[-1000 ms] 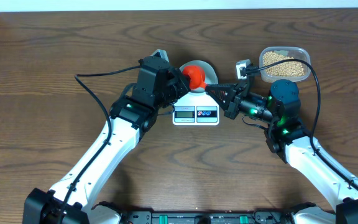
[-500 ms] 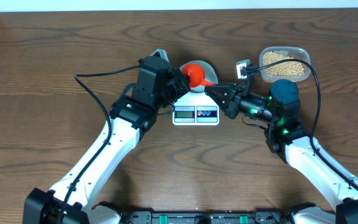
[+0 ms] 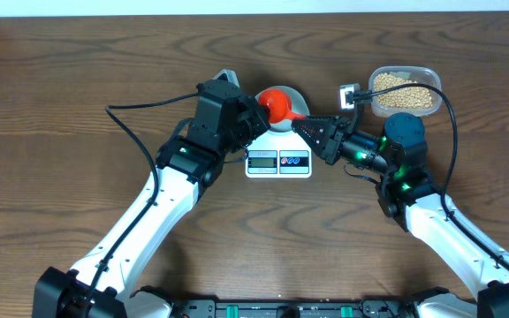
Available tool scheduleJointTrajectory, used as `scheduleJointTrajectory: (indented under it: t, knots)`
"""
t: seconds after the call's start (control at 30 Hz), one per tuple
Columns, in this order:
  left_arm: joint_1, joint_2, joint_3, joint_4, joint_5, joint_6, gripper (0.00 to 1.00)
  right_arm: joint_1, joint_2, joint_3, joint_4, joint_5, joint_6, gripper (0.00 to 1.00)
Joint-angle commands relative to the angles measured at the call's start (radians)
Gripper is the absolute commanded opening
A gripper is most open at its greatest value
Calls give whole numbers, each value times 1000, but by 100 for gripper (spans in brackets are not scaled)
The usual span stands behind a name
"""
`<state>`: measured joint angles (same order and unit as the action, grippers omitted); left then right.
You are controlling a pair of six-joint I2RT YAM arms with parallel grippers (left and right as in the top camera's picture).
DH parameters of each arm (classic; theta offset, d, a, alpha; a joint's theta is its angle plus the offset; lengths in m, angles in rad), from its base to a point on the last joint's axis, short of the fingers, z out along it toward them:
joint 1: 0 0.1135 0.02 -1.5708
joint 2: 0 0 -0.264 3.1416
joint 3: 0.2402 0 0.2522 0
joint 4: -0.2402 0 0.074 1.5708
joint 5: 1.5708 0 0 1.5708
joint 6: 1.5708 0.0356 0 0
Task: Scoop item into bowl and weigh 50g on scale
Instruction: 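Close the right gripper on the red scoop's handle above the bowl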
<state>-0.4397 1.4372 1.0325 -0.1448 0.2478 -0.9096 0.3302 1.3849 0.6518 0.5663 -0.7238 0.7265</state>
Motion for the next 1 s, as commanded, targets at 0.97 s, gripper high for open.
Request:
scheduleJointTrajectory:
  t: [0.97]
  knots:
    - [1, 3, 1, -14, -25, 6, 7, 3, 1, 19, 18, 37, 21, 1]
